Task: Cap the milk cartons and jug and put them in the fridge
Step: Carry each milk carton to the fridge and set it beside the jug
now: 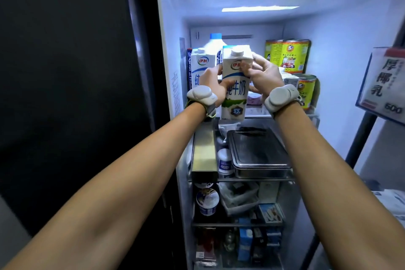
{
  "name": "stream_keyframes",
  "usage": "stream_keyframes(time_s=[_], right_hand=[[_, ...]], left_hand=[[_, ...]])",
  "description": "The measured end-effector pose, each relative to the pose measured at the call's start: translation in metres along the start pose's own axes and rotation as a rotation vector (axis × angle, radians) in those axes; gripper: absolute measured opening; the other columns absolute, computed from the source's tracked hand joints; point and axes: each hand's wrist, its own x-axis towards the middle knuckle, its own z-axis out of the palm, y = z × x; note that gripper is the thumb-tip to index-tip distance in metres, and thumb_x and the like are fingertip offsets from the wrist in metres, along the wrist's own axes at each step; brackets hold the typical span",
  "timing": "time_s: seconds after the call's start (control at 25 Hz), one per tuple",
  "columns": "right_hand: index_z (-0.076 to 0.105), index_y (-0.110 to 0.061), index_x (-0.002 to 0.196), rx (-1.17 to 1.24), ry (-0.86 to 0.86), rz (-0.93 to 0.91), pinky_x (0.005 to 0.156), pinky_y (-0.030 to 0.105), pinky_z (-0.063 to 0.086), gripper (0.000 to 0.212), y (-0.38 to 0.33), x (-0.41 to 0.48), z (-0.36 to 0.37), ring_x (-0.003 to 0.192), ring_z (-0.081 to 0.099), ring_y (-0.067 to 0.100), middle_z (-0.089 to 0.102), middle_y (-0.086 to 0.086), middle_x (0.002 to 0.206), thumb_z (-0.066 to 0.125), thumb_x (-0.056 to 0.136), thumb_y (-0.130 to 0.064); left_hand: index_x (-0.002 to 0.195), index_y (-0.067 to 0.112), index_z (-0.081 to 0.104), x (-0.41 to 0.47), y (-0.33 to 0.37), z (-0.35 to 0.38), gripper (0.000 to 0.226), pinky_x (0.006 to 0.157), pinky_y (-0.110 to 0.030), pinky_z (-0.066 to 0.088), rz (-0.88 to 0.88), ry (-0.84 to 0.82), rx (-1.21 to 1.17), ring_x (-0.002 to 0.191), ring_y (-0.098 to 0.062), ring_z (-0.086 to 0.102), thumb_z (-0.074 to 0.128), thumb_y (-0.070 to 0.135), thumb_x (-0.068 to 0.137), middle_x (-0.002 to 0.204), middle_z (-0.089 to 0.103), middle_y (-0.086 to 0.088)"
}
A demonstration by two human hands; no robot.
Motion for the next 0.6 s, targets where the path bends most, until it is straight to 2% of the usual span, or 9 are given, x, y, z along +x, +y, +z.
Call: stream_keyframes(time_s=[0.2, 0.32, 0.4, 0.52, 0.6], right_hand=[[0.050, -0.015, 0.143, -0.001, 0.028, 0.005, 0.059, 0.021, 0.058, 0.052, 0.011, 0.022, -0.002, 0.089, 0.067, 0.000, 0.066, 0.008, 0.132, 0.066, 0.094, -0.019], [0.055, -0.018, 0.139, -0.060, 0.025, -0.005, 0.069, 0.030, 0.062, 0.047, 0.017, 0.033, -0.001, 0.094, 0.069, 0.008, 0.070, 0.005, 0.122, 0.066, 0.094, -0.022], [0.054, -0.019, 0.139, -0.093, -0.006, 0.010, 0.075, 0.034, 0.062, 0.049, 0.020, 0.041, -0.003, 0.096, 0.069, 0.012, 0.070, -0.001, 0.113, 0.066, 0.092, -0.013], [0.052, -0.015, 0.140, -0.142, -0.078, 0.011, 0.074, 0.030, 0.060, 0.060, 0.028, 0.047, -0.011, 0.102, 0.068, 0.013, 0.069, 0.005, 0.121, 0.062, 0.084, 0.005], [0.051, -0.015, 0.141, -0.175, -0.093, -0.011, 0.085, 0.037, 0.060, 0.070, 0.035, 0.050, -0.016, 0.115, 0.065, 0.019, 0.067, 0.007, 0.129, 0.064, 0.075, 0.004]], left_hand=[[0.119, 0.011, 0.065, 0.012, -0.007, 0.012, 0.037, 0.085, -0.040, 0.056, 0.005, 0.059, 0.096, 0.096, -0.027, 0.068, 0.072, 0.025, 0.085, 0.111, 0.071, -0.008], [0.122, 0.010, 0.061, 0.018, -0.013, 0.017, 0.043, 0.086, -0.036, 0.052, -0.022, 0.020, 0.254, 0.099, -0.028, 0.062, 0.071, 0.028, 0.085, 0.112, 0.066, -0.013], [0.118, 0.005, 0.058, 0.018, -0.019, 0.019, 0.039, 0.083, -0.033, 0.048, -0.067, -0.018, 0.356, 0.102, -0.031, 0.058, 0.069, 0.023, 0.085, 0.114, 0.060, -0.016], [0.114, 0.004, 0.056, 0.013, -0.024, 0.026, 0.033, 0.080, -0.035, 0.047, -0.088, -0.008, 0.379, 0.101, -0.033, 0.057, 0.066, 0.013, 0.085, 0.113, 0.060, -0.018], [0.114, 0.004, 0.055, 0.012, -0.025, 0.029, 0.032, 0.080, -0.035, 0.048, -0.080, 0.008, 0.383, 0.100, -0.033, 0.058, 0.067, 0.012, 0.085, 0.112, 0.060, -0.017]])
